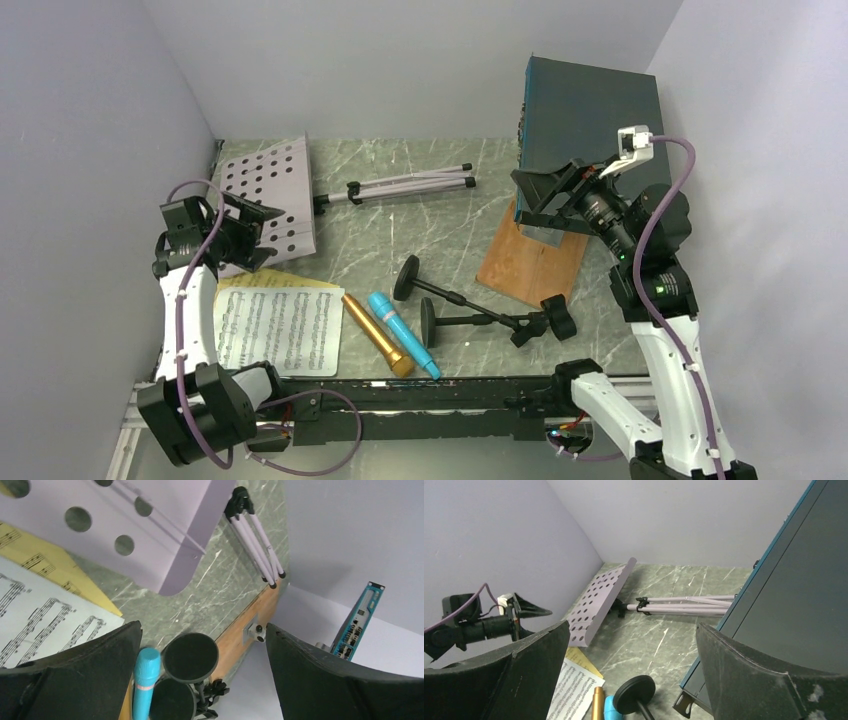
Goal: Set up the instrument practice props
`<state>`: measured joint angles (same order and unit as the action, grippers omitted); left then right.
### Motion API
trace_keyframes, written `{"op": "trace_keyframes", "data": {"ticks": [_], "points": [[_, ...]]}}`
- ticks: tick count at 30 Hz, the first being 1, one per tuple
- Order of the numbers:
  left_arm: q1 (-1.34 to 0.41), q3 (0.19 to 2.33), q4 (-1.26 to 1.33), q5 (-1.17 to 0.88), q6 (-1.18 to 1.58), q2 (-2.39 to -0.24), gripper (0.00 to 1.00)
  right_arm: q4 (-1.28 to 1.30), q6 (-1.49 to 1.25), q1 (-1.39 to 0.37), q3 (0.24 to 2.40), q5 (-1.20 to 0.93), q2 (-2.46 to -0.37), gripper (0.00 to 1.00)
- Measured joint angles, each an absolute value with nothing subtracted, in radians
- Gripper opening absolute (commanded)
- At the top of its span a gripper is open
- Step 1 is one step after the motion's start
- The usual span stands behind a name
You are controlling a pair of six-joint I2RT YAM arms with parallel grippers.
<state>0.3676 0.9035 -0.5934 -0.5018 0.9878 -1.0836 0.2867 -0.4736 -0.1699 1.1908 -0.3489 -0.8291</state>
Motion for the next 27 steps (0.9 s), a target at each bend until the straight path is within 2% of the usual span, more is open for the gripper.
{"op": "trace_keyframes", "data": {"ticks": [4, 6, 11, 13, 21, 27], "points": [[0.349, 0.913, -0.510, -0.545, 0.941, -1.083, 0.99, 0.288, -0.456, -0.187, 1.191, -0.333, -0.830, 1.00], [0.270, 0.959, -0.478, -0.533, 0.864, -1.082, 0.99, 0.291, -0.453, -0.194, 1.189, -0.316, -0.830, 1.00], [-0.213, 1.087, -0.289, -0.436, 0.618, -1.024, 1.00, 0.298, -0.443, -0.202, 1.182, -0.261, -0.777, 1.00], [-0.307, 1.089, -0.231, -0.426, 0.568, -0.986, 0.99, 0.300, -0.434, -0.204, 1.183, -0.227, -0.753, 1.00], [-0.364, 1.066, -0.111, -0.312, 0.510, -0.957, 1.00, 0.378, -0.415, -0.204, 1.244, -0.061, -0.738, 1.00], [-0.342, 0.985, -0.319, 0.095, 0.723, -0.879, 0.99, 0.422, -0.420, -0.204, 1.269, -0.033, -0.807, 1.00]]}}
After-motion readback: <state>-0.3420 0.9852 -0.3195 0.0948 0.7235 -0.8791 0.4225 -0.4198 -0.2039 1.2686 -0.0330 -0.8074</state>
